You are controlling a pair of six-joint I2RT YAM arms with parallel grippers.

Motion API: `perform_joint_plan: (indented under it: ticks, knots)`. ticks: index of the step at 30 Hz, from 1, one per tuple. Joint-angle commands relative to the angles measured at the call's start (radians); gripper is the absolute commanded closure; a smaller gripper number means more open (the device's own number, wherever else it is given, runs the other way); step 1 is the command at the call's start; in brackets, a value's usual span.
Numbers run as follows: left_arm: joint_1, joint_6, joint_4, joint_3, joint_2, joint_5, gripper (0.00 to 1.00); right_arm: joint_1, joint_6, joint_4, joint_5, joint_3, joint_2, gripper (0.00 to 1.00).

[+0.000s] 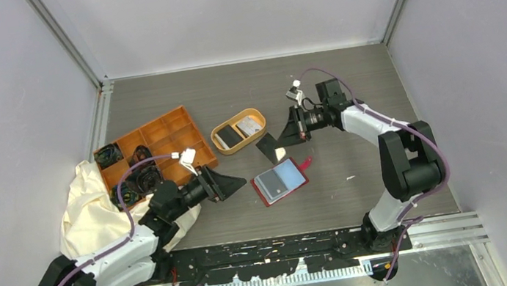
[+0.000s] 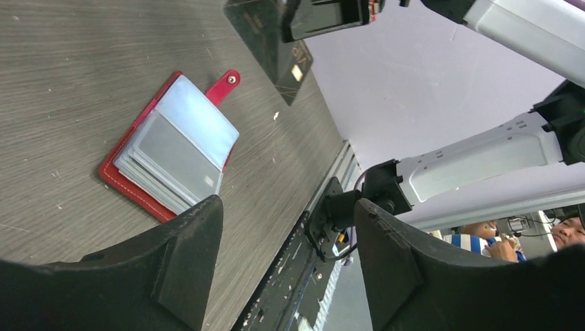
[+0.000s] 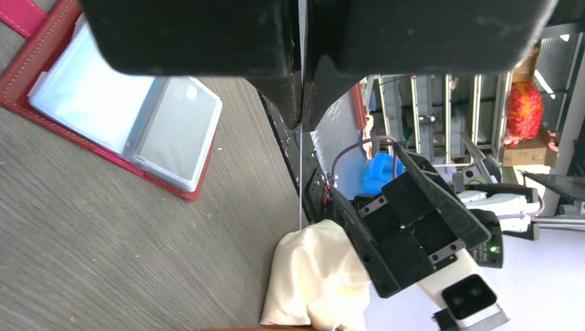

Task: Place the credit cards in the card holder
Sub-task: Insert the credit card into the card holder.

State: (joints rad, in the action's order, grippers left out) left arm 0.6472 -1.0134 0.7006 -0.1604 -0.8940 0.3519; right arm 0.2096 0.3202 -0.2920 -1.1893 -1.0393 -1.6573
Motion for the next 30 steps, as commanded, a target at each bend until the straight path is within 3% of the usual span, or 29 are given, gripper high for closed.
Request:
perform_joint_plan:
  ticks: [1,3,5,9,14,20,24,30]
  knots:
    - [0.027,0.008,0.176,-0.018,-0.071,-0.027,0.31,-0.033,-0.008,0.105,-0.063,0.056,0.096,0.99]
    - [0.040,0.006,0.195,-0.021,-0.108,-0.034,0.32,-0.050,-0.102,0.020,-0.019,0.067,0.089,0.99]
    - [0.054,-0.002,0.210,-0.021,-0.150,-0.046,0.32,-0.060,-0.287,-0.207,0.053,0.016,0.059,0.99]
    - [0.093,-0.013,0.231,-0.032,-0.224,-0.093,0.34,-0.063,-0.539,-0.485,0.032,-0.064,-0.015,0.99]
    - [0.159,-0.030,0.369,-0.061,-0.369,-0.153,0.35,-0.062,-0.552,-0.495,-0.096,-0.070,-0.016,0.99]
    - [0.174,-0.140,0.717,-0.139,-0.667,-0.129,0.38,-0.054,-0.552,-0.485,-0.112,-0.069,0.041,0.99]
    - [0.190,-0.178,0.731,-0.263,-0.781,-0.068,0.40,-0.049,-0.525,-0.457,-0.099,-0.061,0.078,0.99]
    - [0.203,-0.149,0.730,-0.298,-0.777,-0.105,0.41,-0.048,-0.505,-0.440,-0.115,-0.061,0.110,0.99]
